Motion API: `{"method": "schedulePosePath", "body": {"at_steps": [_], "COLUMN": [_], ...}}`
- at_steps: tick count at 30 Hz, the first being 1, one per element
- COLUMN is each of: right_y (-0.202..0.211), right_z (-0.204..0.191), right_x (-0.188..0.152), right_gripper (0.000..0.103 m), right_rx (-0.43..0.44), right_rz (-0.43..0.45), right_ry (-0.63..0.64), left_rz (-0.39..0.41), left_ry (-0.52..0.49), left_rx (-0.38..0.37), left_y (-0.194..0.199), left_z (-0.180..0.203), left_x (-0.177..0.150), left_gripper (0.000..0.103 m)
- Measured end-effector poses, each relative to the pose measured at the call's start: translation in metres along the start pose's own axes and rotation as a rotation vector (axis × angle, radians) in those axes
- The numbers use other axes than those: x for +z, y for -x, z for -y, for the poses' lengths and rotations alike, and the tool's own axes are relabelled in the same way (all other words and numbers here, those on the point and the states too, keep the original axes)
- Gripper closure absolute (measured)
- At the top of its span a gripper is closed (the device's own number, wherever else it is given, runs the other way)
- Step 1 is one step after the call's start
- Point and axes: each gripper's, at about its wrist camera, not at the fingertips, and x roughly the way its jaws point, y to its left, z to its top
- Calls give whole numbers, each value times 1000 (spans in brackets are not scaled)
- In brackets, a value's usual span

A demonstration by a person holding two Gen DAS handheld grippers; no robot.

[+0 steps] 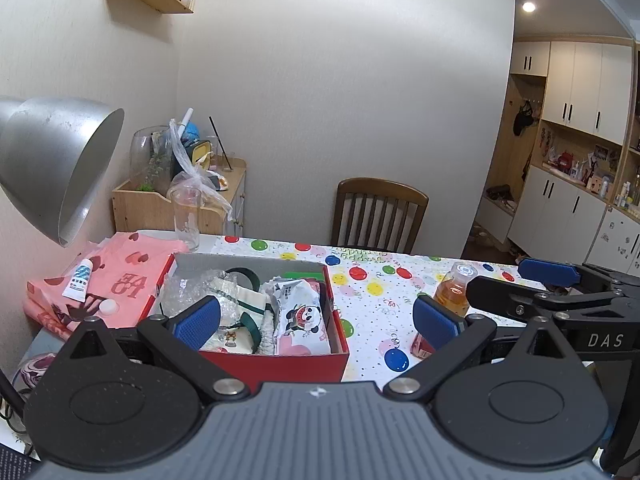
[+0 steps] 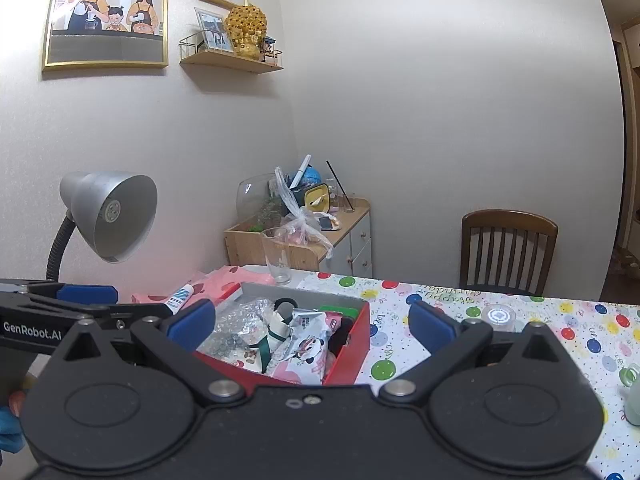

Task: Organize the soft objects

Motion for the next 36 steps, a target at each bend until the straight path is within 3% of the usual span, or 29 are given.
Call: {"method": "schedulePosePath", "body": {"at_steps": [36], "right_y": [-6], "right_z": [2], "right_x": [-2], "right_gripper": [0], "right_rx": [-4], "right_rz": [-8], "right_ry": [-17], "left_rz": [-2], "left_ry": [19], "left_rx": [-4], "left_y": [-5], "left_z": [-2], "left_x": [-1], "left_gripper": [0]}}
